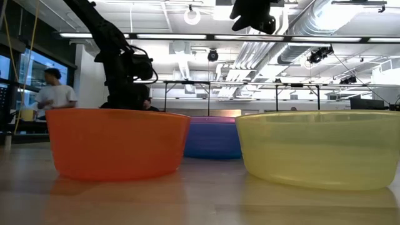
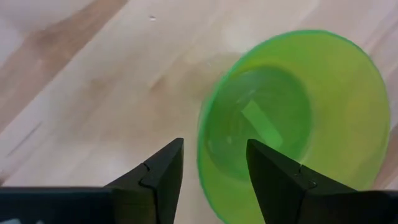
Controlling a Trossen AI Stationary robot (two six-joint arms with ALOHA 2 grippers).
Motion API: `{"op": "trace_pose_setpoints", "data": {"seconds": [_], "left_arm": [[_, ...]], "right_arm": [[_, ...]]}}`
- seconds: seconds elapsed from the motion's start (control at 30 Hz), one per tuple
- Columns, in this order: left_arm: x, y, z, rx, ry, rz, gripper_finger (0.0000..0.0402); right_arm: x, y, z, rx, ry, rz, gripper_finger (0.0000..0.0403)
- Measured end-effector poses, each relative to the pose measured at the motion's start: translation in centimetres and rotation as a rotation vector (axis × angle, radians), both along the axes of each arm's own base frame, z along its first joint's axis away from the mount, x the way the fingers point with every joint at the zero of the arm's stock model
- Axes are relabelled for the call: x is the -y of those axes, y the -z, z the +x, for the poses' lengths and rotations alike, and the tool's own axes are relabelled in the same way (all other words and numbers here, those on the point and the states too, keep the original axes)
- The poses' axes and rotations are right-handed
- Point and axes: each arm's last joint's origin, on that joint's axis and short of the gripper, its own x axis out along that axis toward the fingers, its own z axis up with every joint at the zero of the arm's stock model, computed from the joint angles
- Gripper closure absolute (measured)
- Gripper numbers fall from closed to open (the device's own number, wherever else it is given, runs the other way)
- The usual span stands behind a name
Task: Nest bowls inside each other
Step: Stack the green bowl on the purple bowl
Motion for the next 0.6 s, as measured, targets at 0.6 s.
{"op": "trace_pose_setpoints", "data": {"seconds": [0.6], "left_arm": [[-0.76,-0.01,-0.80,-0.016,-0.039,0.021,0.0393]], "right_arm": [[0.06,0.01,0.00,0.000,0.009,-0.022,0.0288]]}}
